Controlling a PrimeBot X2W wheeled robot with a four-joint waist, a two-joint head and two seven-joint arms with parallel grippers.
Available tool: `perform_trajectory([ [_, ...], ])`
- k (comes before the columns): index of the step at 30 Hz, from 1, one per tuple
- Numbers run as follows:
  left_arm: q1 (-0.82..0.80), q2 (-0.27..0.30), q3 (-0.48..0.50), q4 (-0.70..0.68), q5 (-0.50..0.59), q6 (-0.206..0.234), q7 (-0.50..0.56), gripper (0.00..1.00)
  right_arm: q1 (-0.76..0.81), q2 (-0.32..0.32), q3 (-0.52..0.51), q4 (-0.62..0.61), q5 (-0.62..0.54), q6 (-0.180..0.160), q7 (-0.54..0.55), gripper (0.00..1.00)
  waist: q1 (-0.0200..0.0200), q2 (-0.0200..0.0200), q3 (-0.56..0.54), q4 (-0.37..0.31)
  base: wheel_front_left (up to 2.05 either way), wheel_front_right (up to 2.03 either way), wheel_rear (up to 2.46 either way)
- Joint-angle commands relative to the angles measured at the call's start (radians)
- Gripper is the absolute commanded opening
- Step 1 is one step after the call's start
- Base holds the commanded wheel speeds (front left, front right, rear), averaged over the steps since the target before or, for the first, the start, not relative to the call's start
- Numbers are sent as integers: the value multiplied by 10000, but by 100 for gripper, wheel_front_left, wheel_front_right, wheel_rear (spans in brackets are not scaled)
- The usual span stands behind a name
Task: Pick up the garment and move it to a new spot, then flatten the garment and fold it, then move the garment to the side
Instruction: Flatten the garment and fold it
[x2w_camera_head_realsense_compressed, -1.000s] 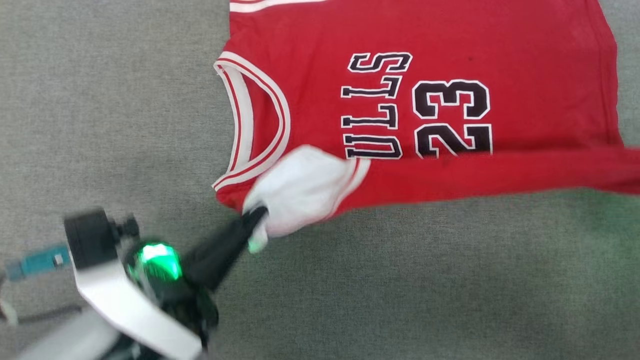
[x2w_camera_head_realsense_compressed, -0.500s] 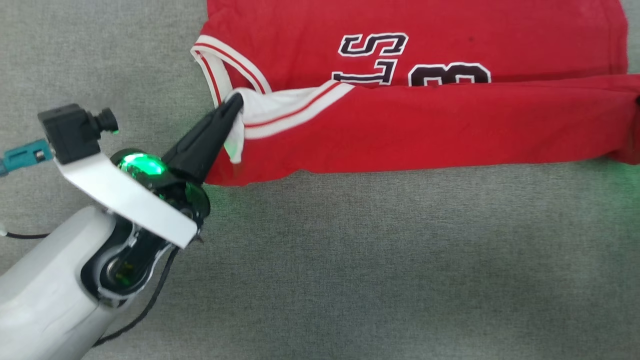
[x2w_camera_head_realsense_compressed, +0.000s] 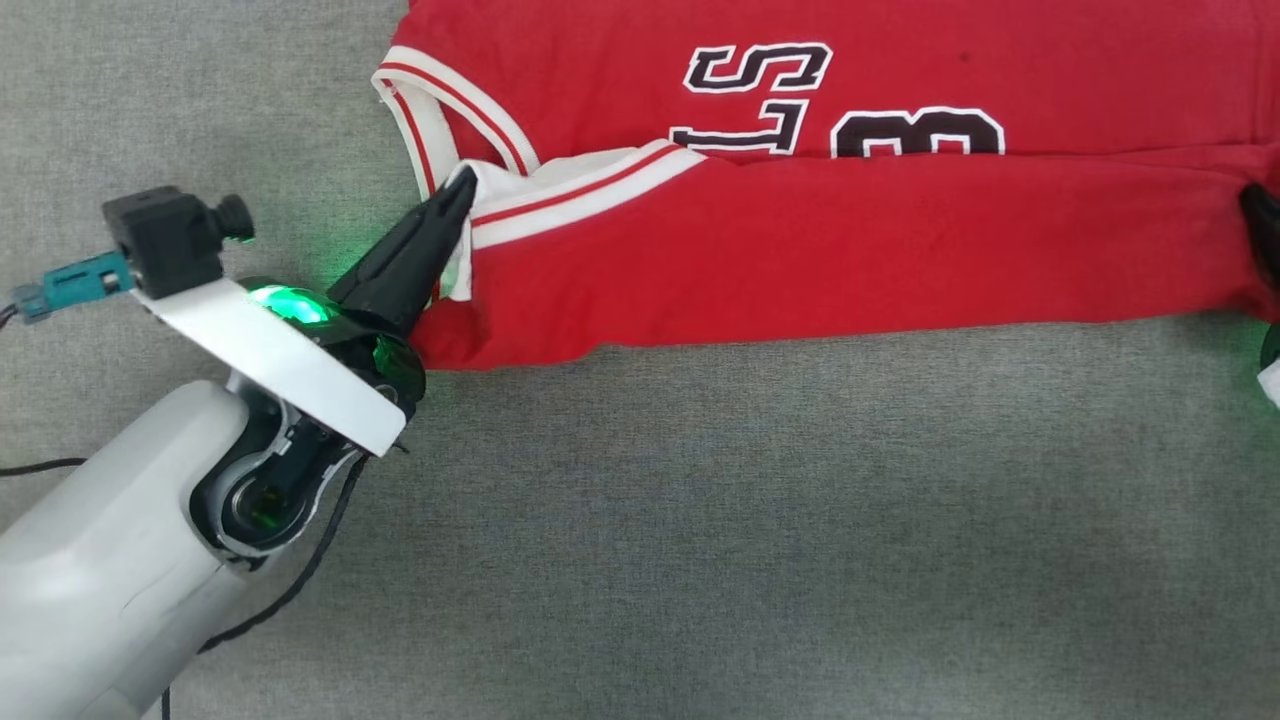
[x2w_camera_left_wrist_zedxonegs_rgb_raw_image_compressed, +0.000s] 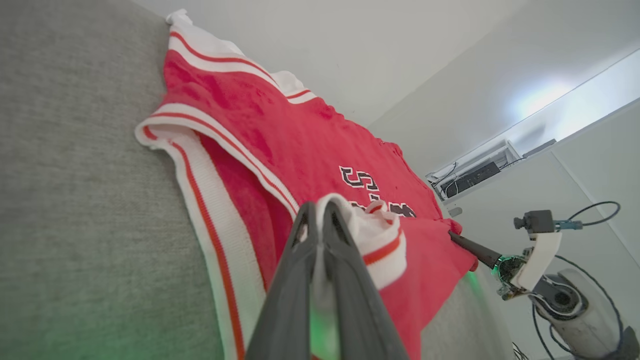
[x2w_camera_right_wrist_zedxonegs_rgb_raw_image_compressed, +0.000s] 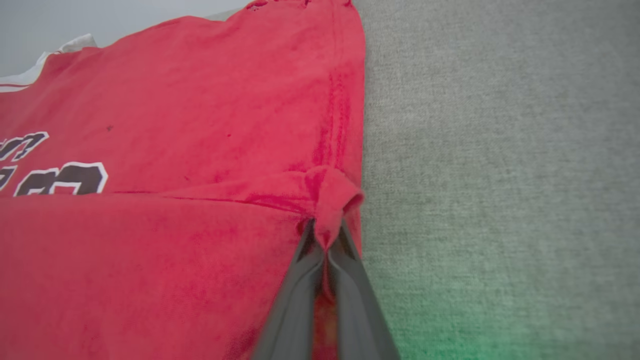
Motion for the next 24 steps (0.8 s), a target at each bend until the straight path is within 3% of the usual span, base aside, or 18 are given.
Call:
perform_trajectory([
  [1,69,113,-261,564,88,45,-5,43,-118,-6,137,120,-32,-1,-192,11,-1,-1,-29,-28,0,0,0],
  [2,3,163,-344,678,135,47,6,81,-144,-36,175,160,-86,-1,-323,35,-1,-1,-64,-40,0,0,0],
  [3,-66,240,-443,755,222,47,5,100,-161,-71,194,199,-106,-1,-438,50,-1,-1,-106,-50,0,0,0],
  [4,-174,356,-542,797,328,47,2,100,-161,-97,207,226,-142,-1,-536,93,-1,-1,-159,-61,0,0,0],
  [5,-261,481,-611,797,430,47,1,100,-136,-112,230,239,-186,-1,-636,100,-1,-1,-230,-65,0,0,0],
  [10,-1147,1302,-897,417,930,33,98,100,75,-239,166,75,-313,-1,-937,100,-1,-1,-624,10,0,0,0],
  [13,-1640,1979,-1186,185,1202,33,773,100,227,-269,69,-148,-345,-1,-994,100,-1,-1,-858,69,0,0,0],
  [17,-2288,2587,-1758,-331,1293,33,2715,100,392,-261,-78,-421,-395,-1,-948,100,-1,-1,-1107,110,0,0,0],
  [18,-2288,2587,-1758,-331,1293,33,2715,100,392,-261,-78,-421,-395,-1,-948,100,-1,-1,-1107,110,0,0,0],
  [24,-2665,2881,-2701,-1247,412,551,6150,100,535,-130,-136,-612,-356,-1,-847,100,-1,-1,-1201,31,0,0,0],
])
